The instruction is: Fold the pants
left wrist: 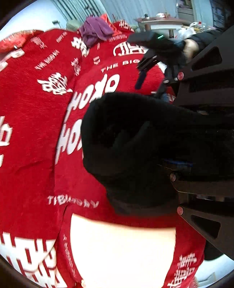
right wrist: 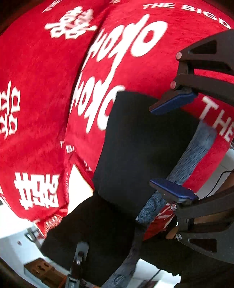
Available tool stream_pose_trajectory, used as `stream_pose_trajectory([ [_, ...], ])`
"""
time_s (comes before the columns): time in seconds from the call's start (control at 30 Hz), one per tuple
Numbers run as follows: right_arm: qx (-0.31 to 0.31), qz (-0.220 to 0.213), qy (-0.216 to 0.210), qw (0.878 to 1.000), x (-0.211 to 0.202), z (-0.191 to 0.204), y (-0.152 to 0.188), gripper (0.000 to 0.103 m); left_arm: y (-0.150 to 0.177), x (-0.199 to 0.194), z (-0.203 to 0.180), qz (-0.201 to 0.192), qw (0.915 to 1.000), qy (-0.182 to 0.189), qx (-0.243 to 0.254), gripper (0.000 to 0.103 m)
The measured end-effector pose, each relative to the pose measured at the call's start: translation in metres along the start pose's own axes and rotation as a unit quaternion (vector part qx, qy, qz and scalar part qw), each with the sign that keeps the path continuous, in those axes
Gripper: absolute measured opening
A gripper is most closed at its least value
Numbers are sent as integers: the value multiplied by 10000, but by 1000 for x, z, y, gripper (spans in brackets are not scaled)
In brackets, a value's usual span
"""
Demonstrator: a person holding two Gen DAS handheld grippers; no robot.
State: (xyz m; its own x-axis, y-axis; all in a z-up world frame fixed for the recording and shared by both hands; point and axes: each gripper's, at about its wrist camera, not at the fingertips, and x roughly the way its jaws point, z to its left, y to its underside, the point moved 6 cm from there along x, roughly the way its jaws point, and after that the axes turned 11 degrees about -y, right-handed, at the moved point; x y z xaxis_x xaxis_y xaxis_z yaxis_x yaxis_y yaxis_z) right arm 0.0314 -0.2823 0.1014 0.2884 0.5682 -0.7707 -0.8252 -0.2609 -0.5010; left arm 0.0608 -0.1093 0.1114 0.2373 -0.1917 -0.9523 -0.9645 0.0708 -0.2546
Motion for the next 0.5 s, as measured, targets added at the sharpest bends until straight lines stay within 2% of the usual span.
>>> stream_pose_trajectory([
  [0.17, 419, -270, 98, 9987, -18, -29, 17, 76, -7, 83, -65, 508, 9962, -653, 284, 29],
  [0.23, 554, -329, 139, 9978, -25, -37, 25, 76, -5, 107, -81, 576, 9930, -919, 477, 30],
  [0.3, 701, -405, 157, 9966, -32, -44, 36, 76, -4, 119, -95, 523, 9905, -1109, 625, 47],
  [0.33, 769, -431, 133, 9960, -33, -46, 39, 76, -3, 120, -96, 484, 9902, -1116, 686, 61],
  [0.37, 832, -445, 105, 9955, -33, -47, 42, 76, -2, 121, -99, 484, 9907, -1042, 727, 79],
  [0.4, 874, -454, 105, 9951, -35, -48, 46, 76, -1, 121, -105, 507, 9922, -872, 734, 88],
  [0.43, 894, -453, 111, 9949, -34, -50, 48, 76, 0, 120, -110, 500, 9934, -703, 757, 94],
  [0.5, 952, -459, 92, 9944, -35, -50, 52, 76, 0, 114, -115, 441, 9944, -513, 816, 94],
])
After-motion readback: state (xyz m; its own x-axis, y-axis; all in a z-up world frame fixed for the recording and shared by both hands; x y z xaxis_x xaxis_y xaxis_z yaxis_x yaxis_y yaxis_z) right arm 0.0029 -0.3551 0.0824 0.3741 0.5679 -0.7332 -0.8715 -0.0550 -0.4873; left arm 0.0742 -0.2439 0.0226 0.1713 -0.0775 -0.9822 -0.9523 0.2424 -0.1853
